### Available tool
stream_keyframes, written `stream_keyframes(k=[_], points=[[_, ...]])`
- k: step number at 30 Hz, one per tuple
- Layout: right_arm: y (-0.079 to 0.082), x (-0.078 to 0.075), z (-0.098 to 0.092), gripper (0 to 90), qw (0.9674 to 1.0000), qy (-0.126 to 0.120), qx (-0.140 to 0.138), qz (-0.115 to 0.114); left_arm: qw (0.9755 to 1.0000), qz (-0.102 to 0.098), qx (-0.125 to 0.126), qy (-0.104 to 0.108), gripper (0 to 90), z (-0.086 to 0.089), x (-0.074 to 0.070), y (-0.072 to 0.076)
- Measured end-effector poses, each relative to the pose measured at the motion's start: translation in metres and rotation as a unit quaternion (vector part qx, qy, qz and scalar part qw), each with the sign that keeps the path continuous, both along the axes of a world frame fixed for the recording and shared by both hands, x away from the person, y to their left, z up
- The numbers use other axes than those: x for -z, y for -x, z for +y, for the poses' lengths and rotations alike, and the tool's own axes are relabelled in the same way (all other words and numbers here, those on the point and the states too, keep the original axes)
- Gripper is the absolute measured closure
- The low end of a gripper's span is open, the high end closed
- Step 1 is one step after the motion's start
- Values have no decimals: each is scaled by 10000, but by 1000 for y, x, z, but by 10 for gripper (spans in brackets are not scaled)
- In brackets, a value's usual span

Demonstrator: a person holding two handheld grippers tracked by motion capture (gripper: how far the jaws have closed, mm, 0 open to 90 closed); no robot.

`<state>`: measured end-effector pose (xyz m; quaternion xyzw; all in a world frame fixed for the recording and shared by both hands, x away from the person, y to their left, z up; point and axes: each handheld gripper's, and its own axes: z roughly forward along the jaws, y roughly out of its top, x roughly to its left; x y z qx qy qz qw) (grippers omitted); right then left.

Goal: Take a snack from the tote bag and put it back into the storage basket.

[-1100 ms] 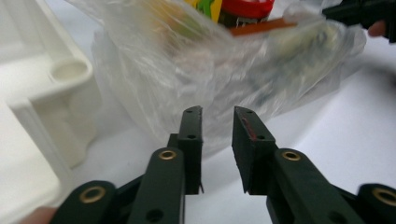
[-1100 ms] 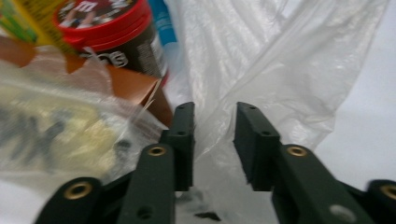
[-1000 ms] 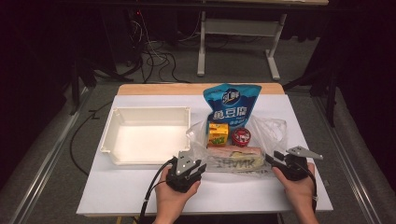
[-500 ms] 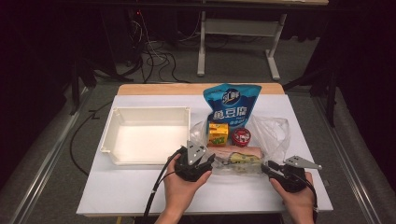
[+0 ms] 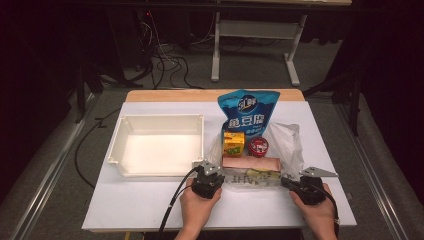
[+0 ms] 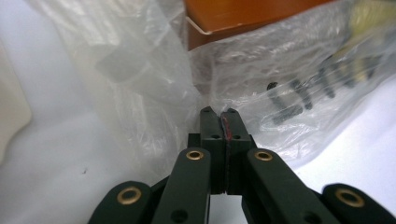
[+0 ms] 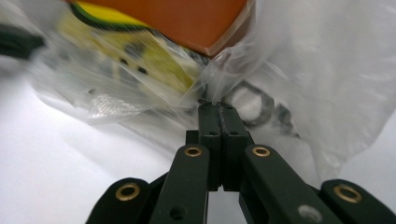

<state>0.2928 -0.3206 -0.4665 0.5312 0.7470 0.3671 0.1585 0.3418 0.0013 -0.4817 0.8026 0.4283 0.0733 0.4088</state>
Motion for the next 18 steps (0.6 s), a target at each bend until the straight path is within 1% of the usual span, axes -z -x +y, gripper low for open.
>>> stream_keyframes(k=[1, 2, 3, 4, 5, 6, 8, 9, 10, 11, 12, 13, 14, 16, 17, 18], points=[[-1, 2, 0, 900, 9999, 80, 47, 114, 9999, 82, 5, 85, 899, 2, 0, -2], [-2, 5, -1, 900, 9996, 133, 111, 216, 9999, 92, 28, 122, 900, 3, 1, -3], [-3, 6, -3, 900, 9994, 135, 152, 298, 9998, 89, 30, 156, 900, 3, 2, -2], [-3, 6, -5, 900, 9994, 58, 196, 295, 9999, 32, 43, 146, 900, 4, 2, -2], [-1, 4, -7, 888, 9994, -58, 242, 241, 9999, 9, 45, 152, 899, 4, 3, -1], [4, -4, -9, 855, 9996, -202, 211, 3, 9999, 6, 55, 153, 899, 4, 3, -1], [11, -14, -9, 804, 9990, -322, 208, -243, 9998, 5, 58, 171, 899, 4, 3, -1], [14, -21, -9, 784, 9978, -411, 179, -492, 9998, -8, 59, 170, 898, 4, 3, -1], [16, -28, -9, 757, 9959, -506, 182, -725, 9999, -29, 59, 146, 898, 4, 3, 0], [18, -44, -8, 721, 9911, -487, 226, -1215, 9999, -85, 69, 96, 898, 3, 3, 1], [18, -44, -8, 721, 9911, -487, 226, -1215, 9999, -107, 72, 76, 898, 3, 3, 1], [17, -49, -7, 711, 9893, -460, 220, -1370, 9998, -163, 74, 39, 897, 2, 3, 2], [14, -56, -8, 688, 9876, -482, 266, -1473, 9998, -173, 72, 35, 897, 2, 3, 3], [3, -67, -8, 652, 9851, -493, 286, -1623, 9998, -178, 70, 42, 897, 2, 3, 3], [-5, -69, -7, 638, 9848, -439, 254, -1659, 9998, -183, 69, 42, 897, 2, 3, 3], [-14, -69, -5, 624, 9853, -338, 251, -1656, 9998, -197, 68, 29, 897, 1, 3, 3]])
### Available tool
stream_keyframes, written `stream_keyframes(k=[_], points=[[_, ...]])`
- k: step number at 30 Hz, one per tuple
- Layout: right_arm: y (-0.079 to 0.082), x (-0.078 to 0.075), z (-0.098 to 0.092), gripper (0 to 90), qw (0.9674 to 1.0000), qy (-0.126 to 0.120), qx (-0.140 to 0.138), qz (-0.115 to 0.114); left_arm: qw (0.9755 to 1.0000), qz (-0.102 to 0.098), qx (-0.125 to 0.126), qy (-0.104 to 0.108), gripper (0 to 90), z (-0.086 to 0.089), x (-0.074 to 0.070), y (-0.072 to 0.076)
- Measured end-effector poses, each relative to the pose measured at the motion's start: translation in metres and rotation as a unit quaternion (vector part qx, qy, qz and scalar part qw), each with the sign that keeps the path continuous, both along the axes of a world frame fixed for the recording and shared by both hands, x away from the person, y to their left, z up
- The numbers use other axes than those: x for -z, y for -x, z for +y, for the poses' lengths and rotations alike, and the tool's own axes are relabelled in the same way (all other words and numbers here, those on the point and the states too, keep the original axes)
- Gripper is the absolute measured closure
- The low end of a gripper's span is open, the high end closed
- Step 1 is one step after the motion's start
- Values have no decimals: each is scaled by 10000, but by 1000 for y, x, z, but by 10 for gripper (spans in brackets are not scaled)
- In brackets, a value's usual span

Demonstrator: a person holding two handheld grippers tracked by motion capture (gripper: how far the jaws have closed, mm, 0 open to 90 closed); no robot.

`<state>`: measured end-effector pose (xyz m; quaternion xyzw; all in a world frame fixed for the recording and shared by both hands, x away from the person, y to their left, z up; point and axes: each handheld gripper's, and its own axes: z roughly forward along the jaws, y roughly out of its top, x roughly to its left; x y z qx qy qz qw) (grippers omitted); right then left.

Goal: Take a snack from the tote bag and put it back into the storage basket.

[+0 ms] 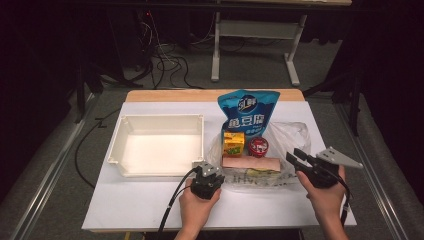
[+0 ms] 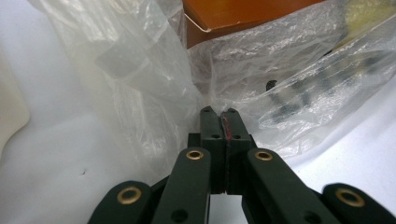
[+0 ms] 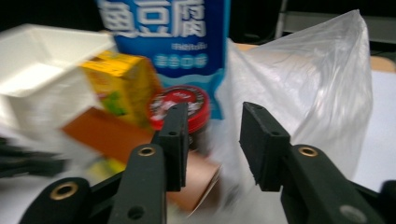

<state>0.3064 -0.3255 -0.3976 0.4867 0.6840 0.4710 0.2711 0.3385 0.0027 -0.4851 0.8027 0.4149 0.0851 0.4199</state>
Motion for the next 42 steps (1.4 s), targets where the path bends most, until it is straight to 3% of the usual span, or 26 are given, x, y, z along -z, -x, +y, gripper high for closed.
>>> stream_keyframes(k=[2, 6, 9, 12, 13, 14, 15, 17, 18, 19, 20, 21, 23, 24, 25, 26, 29, 32, 33, 35, 37, 38, 39, 40, 42], points=[[-19, 5, 2, 620, 9997, 239, 58, 44, 10000, -52, -3, -54, 896, -1, 0, 1], [-61, 24, -3, 592, 9987, 144, 41, 483, 10000, 17, -9, 32, 896, 1, 0, 0], [-80, 38, -3, 702, 9966, 187, -101, 792, 9999, 82, -15, 101, 895, 2, 0, -1], [-100, 58, -7, 895, 9890, 343, -108, 1437, 9999, 68, -10, 80, 895, 2, 0, -1], [-109, 72, -12, 900, 9823, 440, -43, 1821, 9999, 71, -16, 86, 895, 2, 0, -1], [-109, 72, -12, 900, 9823, 440, -43, 1821, 9999, 85, -21, 100, 895, 3, 0, -1], [-113, 79, -20, 900, 9811, 153, -50, 1926, 9999, 102, -24, 116, 894, 3, 0, -1], [-113, 79, -23, 900, 9806, 117, 91, 1953, 9998, 138, -36, 159, 894, 4, 1, -1], [-112, 77, -23, 900, 9803, 271, 229, 1941, 9998, 148, -48, 160, 893, 5, 1, -1], [-107, 75, -20, 900, 9797, 592, 325, 1885, 9997, 151, -57, 182, 892, 6, 1, -1], [-107, 75, -20, 900, 9797, 592, 325, 1885, 9996, 167, -61, 204, 892, 7, 1, -1], [-103, 75, -20, 900, 9798, 575, 359, 1881, 9996, 178, -80, 221, 889, 7, 1, 0], [-92, 78, -23, 900, 9829, 398, 293, 1772, 9995, 172, -102, 252, 875, 9, 1, 2], [-84, 81, -25, 859, 9858, 304, 228, 1638, 9996, 151, -75, 223, 861, 9, 0, 2], [-78, 80, -26, 786, 9865, 331, 200, 1591, 9998, 108, 13, 188, 851, 8, 0, 4], [-65, 76, -28, 681, 9902, 299, 150, 1359, 9998, 89, 40, 160, 840, 8, 0, 4], [-44, 63, -29, 597, 9942, 1, 141, 1064, 10000, 24, 41, 88, 843, 7, 0, 7], [-21, 45, -18, 633, 9976, -96, -97, 683, 9999, 48, 27, 90, 855, 7, 0, 6], [-12, 45, -8, 695, 9961, -20, -330, 818, 9999, 76, 27, 106, 865, 7, 0, 5], [-9, 49, -5, 714, 9954, 29, -267, 924, 9999, 93, 31, 100, 869, 7, -1, 5], [-5, 54, -8, 738, 9944, -442, -173, 943, 9999, 83, 29, 70, 880, 7, -1, 6], [-4, 54, -9, 749, 9939, -483, -168, 972, 9999, 88, 30, 59, 881, 8, -1, 6], [0, 54, -7, 770, 9939, -131, 76, 1093, 10000, 73, 23, 46, 884, 8, -1, 6], [0, 54, -7, 770, 9939, -131, 76, 1093, 10000, 67, 18, 38, 884, 8, -1, 7], [4, 63, -3, 782, 9911, -273, -93, 1303, 10000, 74, 19, 48, 884, 9, -1, 7]])
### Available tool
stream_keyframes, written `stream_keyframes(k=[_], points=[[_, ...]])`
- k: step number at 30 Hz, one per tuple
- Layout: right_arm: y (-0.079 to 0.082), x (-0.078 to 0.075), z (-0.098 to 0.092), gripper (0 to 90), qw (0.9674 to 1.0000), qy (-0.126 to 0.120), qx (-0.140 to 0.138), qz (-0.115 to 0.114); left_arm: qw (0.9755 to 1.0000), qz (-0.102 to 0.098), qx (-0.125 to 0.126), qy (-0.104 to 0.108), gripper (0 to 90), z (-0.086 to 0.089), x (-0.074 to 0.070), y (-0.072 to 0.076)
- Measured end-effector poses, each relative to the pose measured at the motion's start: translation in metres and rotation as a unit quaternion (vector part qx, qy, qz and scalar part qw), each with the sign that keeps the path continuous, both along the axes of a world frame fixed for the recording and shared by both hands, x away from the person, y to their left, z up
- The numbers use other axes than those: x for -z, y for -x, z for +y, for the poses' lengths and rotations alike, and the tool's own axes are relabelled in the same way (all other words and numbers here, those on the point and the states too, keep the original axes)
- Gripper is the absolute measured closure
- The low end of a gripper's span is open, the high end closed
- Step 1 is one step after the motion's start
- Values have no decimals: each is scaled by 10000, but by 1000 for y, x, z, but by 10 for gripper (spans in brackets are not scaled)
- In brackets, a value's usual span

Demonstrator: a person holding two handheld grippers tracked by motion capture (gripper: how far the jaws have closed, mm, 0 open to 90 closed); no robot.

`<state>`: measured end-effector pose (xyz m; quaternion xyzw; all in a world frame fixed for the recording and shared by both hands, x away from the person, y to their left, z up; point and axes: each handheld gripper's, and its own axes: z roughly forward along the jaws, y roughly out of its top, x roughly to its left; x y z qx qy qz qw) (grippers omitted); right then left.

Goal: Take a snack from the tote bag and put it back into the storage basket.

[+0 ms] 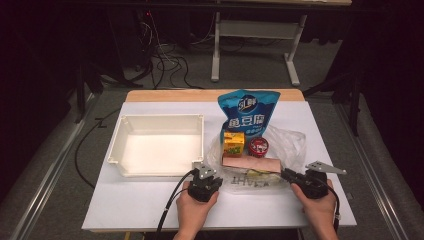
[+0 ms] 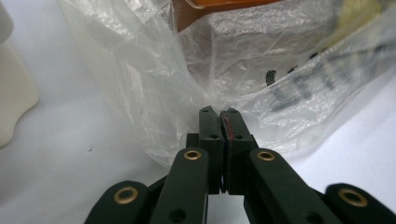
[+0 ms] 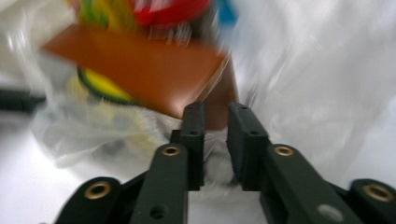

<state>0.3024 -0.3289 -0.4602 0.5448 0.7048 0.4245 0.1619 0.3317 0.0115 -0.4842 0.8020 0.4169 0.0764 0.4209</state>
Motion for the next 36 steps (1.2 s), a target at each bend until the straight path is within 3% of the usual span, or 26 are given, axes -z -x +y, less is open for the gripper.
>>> stream_keyframes(k=[3, 6, 8, 9, 12, 14, 16, 19, 20, 21, 22, 23, 25, 28, 32, 36], points=[[-3, 14, 8, 865, 9974, 576, -256, 353, 10000, -36, 0, -59, 892, -1, 0, 0], [-5, 16, 7, 896, 9965, 651, -249, 456, 9996, -149, -53, -223, 894, -1, -1, 2], [-4, 12, 7, 900, 9939, 955, -129, 536, 9995, -183, -43, -273, 894, -1, -2, 3], [-3, 11, 7, 899, 9930, 1048, -120, 534, 9995, -172, -21, -266, 893, -2, -2, 3], [1, 9, 6, 859, 9938, 982, -17, 529, 9998, -178, -20, -78, 880, 0, -6, 5], [6, 4, 5, 817, 9961, 829, -94, 277, 9994, -292, 22, 199, 841, 4, -14, 9], [13, -4, 5, 818, 9978, 654, -63, 16, 9984, -484, 16, 287, 816, 5, -25, 13], [23, -15, 11, 845, 9972, 630, -77, -396, 9961, -786, -28, 401, 766, 3, -40, 18], [25, -18, 14, 864, 9969, 552, -125, -549, 9951, -915, -75, 370, 729, 2, -43, 19], [26, -24, 18, 892, 9968, 242, -65, -762, 9942, -1013, -131, 345, 701, 0, -46, 20], [26, -24, 18, 892, 9968, 242, -65, -762, 9935, -1046, -161, 413, 701, -1, -47, 19], [26, -27, 21, 900, 9964, 54, -1, -842, 9934, -1024, -179, 483, 691, -4, -47, 18], [22, -29, 31, 897, 9946, -69, -139, -1022, 9943, -984, -167, 372, 667, -10, -43, 13], [13, -25, 49, 899, 9938, 21, -441, -1021, 9980, -589, -240, 73, 710, -17, -25, 3], [6, -16, 65, 900, 9937, 135, -585, -947, 9997, -72, -242, -60, 801, -17, 0, -6], [-2, -6, 76, 900, 9939, 195, -670, -849, 9998, 50, -200, -8, 841, -14, -1, -9]])
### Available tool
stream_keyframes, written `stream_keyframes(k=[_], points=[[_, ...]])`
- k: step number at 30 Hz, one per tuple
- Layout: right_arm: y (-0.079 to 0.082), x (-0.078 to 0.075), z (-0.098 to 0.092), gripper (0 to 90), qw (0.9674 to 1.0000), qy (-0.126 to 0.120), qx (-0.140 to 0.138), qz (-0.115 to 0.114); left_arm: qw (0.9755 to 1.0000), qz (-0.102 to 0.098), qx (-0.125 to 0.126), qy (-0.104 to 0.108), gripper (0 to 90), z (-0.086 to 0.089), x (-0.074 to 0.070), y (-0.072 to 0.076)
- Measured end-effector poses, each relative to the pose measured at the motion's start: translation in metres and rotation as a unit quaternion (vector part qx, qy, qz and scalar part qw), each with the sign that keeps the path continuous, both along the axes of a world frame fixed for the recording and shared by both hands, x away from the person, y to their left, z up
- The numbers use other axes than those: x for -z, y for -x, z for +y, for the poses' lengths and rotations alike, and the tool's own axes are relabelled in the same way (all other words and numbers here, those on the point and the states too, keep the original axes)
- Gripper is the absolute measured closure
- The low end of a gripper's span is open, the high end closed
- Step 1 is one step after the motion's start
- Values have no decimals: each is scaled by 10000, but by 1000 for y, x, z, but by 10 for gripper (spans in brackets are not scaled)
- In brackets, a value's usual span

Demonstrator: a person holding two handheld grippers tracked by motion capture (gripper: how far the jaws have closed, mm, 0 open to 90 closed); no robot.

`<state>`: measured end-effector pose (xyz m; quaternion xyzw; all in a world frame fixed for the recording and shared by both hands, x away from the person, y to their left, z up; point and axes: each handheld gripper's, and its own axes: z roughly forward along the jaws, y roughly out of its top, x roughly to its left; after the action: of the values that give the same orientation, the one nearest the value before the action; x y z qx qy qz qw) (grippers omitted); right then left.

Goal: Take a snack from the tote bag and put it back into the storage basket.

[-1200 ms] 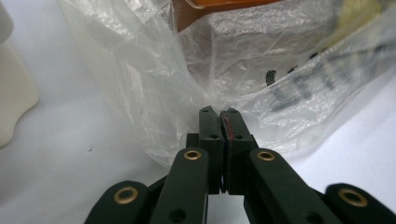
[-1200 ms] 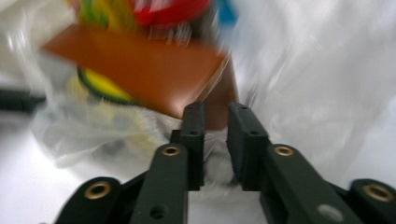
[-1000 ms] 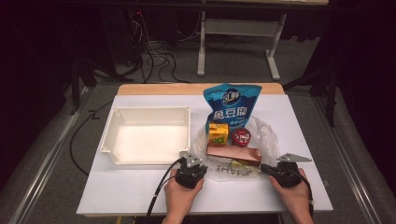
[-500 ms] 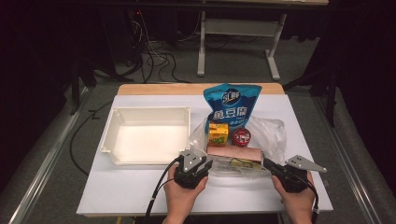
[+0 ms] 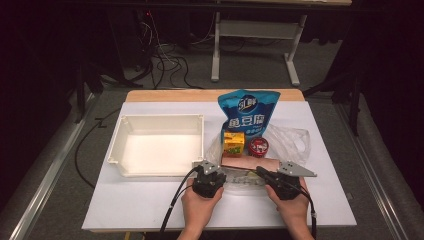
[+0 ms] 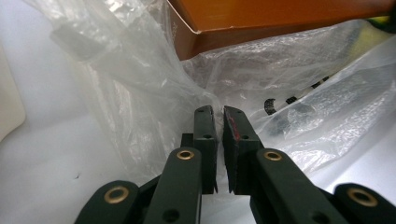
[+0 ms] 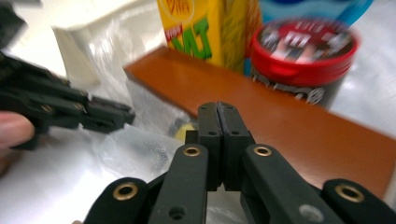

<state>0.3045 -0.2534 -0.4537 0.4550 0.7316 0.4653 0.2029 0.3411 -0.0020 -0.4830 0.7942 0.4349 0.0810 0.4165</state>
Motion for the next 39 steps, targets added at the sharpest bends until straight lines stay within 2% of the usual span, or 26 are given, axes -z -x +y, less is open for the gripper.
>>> stream_keyframes(k=[2, 3, 4, 5, 6, 8, 11, 14, 15, 16, 17, 18, 21, 22, 23, 24, 25, 26, 27, 28, 30, 32, 35, 39], points=[[-2, 8, 5, 900, 9998, 169, -101, 92, 10000, -29, 51, -21, 827, 0, -1, 2], [-3, 14, 9, 900, 9990, 358, -172, 216, 9999, -62, 79, -26, 812, 0, -1, 3], [-3, 14, 9, 900, 9990, 358, -172, 216, 9999, -98, 74, -34, 812, 0, -2, 4], [-4, 17, 10, 900, 9982, 475, -176, 317, 9998, -160, 74, 0, 807, 0, -3, 6], [-7, 23, 11, 900, 9972, 492, -135, 548, 9998, -202, 45, 34, 799, 1, -4, 6], [-12, 28, 13, 900, 9939, 677, -168, 855, 9992, -330, 8, 244, 784, 3, -9, 9], [-12, 28, 15, 900, 9931, 703, -151, 923, 9971, -606, -127, 447, 731, 6, -22, 14], [-11, 28, 16, 900, 9929, 699, -156, 946, 9941, -759, -236, 739, 667, 4, -33, 17], [-11, 28, 16, 900, 9930, 692, -174, 944, 9942, -765, -198, 734, 662, 1, -34, 16], [-11, 28, 16, 900, 9930, 693, -201, 937, 9954, -729, -126, 615, 663, -4, -31, 15], [-10, 28, 17, 900, 9929, 713, -253, 919, 9972, -637, -55, 394, 701, -9, -23, 12], [-10, 28, 17, 900, 9929, 713, -253, 919, 9972, -637, -55, 394, 717, -9, -23, 12], [-10, 28, 16, 900, 9928, 701, -335, 913, 9994, -329, 14, 74, 776, -15, -2, 5], [-9, 28, 15, 900, 9928, 625, -392, 947, 9998, -176, 6, 12, 831, -15, 1, 2], [-7, 26, 11, 896, 9932, 456, -493, 955, 9999, -121, 10, 65, 892, -14, 1, 1], [-7, 26, 11, 896, 9932, 456, -493, 955, 9999, -141, -10, 76, 892, -13, 1, 0], [-4, 22, 7, 894, 9942, 329, -514, 884, 9999, -121, -9, 28, 900, -12, 2, 0], [-1, 16, 2, 896, 9956, 317, -463, 755, 9999, -96, -3, 31, 900, -12, 2, -1], [4, 2, -10, 900, 9983, 340, -237, 421, 9999, -101, -3, 24, 900, -12, 2, -1], [4, 2, -10, 900, 9983, 340, -237, 421, 9999, -103, -3, 19, 900, -12, 2, -1], [8, -11, -26, 900, 9996, 270, 47, 72, 10000, -77, -6, 47, 900, -12, 2, -1], [7, -22, -41, 900, 9981, 356, 431, -247, 9999, -24, -53, 101, 900, -10, 2, -2], [-8, -26, -57, 900, 9969, 251, 725, -180, 9997, 49, -162, 192, 900, -7, 3, -3], [-33, -15, -69, 900, 9945, 314, 991, -84, 9995, 72, -200, 222, 900, -6, 3, -3]])
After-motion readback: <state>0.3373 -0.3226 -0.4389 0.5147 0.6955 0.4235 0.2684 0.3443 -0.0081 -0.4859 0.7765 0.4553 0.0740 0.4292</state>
